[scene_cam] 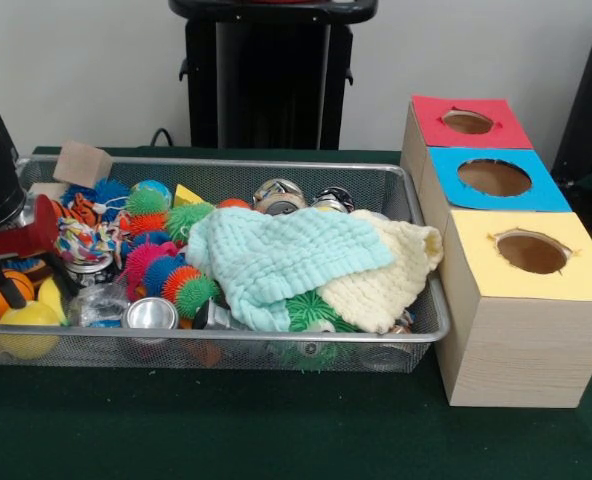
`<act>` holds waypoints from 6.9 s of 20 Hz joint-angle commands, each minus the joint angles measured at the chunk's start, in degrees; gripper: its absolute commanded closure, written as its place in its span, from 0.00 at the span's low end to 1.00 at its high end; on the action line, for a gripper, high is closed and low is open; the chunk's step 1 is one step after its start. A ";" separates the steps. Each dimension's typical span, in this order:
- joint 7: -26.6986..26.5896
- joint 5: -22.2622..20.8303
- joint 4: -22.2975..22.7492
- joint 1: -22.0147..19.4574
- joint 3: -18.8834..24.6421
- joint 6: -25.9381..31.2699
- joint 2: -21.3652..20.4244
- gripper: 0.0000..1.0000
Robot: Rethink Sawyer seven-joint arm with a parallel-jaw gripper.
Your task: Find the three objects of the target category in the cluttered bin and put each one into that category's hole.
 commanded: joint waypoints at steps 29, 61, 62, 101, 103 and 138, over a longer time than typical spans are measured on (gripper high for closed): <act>8.84 -1.08 14.43 12.54 -9.63 -17.87 -5.04 0.00; 6.52 1.81 18.43 11.86 -17.94 -23.62 -5.18 0.00; 6.56 1.81 18.51 11.82 -18.15 -23.98 -5.15 0.00; -2.28 -0.43 10.10 13.55 -19.40 -17.94 -6.31 1.00; -1.94 -0.39 10.41 13.76 -19.52 -18.06 -6.47 1.00; 0.81 2.35 11.37 12.24 -17.93 -22.84 -2.38 0.00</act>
